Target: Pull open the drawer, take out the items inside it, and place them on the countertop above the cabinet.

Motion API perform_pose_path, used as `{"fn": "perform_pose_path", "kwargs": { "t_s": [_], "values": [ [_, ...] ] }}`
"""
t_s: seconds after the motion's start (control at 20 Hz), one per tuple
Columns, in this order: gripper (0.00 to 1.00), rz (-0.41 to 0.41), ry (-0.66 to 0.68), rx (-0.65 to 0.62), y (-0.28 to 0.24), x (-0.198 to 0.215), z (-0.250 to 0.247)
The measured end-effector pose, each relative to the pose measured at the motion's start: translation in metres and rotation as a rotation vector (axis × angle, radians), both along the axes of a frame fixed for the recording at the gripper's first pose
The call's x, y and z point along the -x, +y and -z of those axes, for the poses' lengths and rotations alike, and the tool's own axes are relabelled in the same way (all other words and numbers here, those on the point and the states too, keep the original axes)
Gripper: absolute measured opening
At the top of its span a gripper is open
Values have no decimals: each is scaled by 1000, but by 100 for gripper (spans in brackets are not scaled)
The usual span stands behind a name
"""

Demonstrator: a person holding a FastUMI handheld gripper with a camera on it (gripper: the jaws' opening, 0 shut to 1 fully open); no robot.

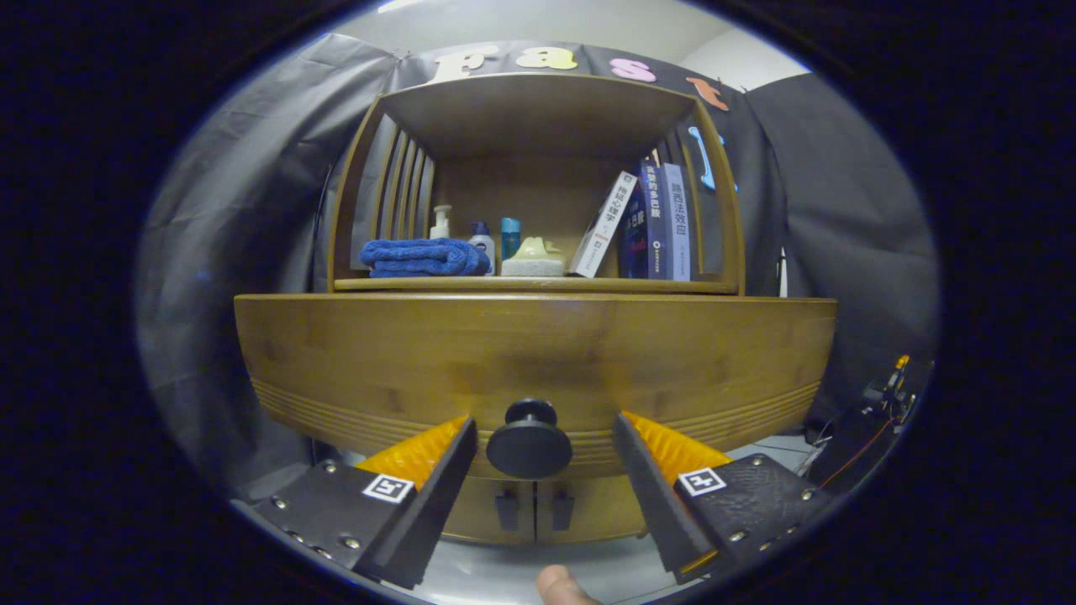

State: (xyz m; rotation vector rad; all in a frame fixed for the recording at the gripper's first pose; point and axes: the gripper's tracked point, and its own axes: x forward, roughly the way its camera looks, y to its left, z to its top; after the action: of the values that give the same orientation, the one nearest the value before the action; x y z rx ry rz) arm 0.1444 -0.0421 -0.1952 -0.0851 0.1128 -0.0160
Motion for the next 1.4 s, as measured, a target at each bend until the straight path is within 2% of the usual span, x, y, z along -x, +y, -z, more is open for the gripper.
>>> {"fn": "perform_pose_path", "kwargs": {
  "t_s": [0.85,1.4],
  "values": [
    [99,6,-5,4,7,-60,4],
    [99,-2,-48,8,7,-81,5]
  ]
}}
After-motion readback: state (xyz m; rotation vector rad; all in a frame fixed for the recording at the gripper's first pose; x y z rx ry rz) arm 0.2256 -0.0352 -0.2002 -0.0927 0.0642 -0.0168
